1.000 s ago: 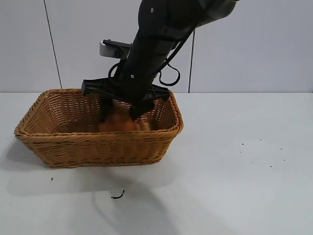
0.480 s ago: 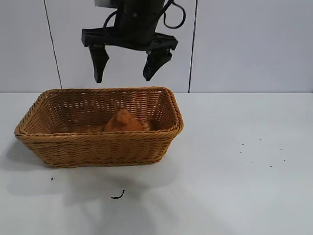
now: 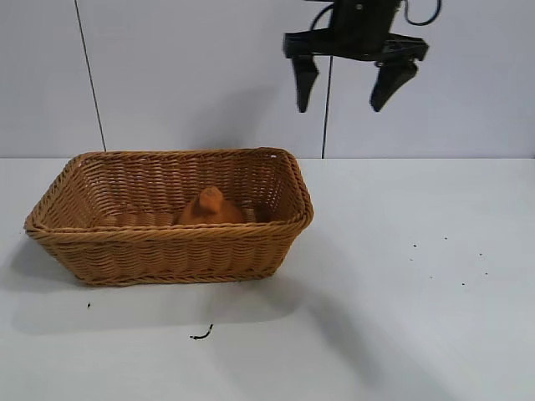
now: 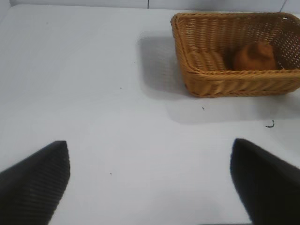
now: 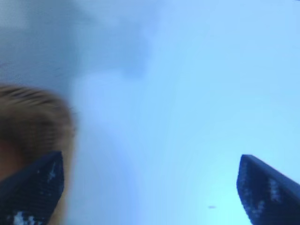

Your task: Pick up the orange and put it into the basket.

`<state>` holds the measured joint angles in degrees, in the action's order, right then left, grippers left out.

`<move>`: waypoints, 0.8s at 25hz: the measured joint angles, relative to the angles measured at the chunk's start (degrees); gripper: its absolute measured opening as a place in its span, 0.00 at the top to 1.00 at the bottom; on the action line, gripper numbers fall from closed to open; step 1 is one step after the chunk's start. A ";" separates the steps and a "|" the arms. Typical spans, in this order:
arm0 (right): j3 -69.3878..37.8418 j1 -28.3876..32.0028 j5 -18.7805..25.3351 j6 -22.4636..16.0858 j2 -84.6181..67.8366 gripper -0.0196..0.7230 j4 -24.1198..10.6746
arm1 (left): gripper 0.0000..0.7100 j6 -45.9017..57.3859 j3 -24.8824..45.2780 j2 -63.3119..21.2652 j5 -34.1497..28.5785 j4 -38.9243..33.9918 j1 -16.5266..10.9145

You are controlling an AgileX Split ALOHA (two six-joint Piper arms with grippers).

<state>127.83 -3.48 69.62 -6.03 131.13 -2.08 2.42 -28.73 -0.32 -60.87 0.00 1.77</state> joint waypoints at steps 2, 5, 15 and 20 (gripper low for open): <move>0.00 1.76 0.00 0.12 0.00 0.04 0.00 | 0.06 0.00 0.00 0.00 0.00 0.00 0.00; -0.20 3.20 0.00 0.17 -0.16 0.04 0.00 | 0.06 0.00 0.00 0.00 0.00 0.00 0.00; -23.45 3.41 -0.12 1.28 -14.15 0.04 0.42 | 0.06 0.00 0.00 0.00 -0.11 0.00 0.00; -41.44 3.41 -0.07 1.81 -28.97 0.04 0.71 | 0.06 0.00 0.00 0.00 -0.11 0.00 0.00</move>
<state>86.38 -0.07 69.55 -4.22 102.16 -1.37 2.42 -28.73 -0.32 -60.99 0.00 1.77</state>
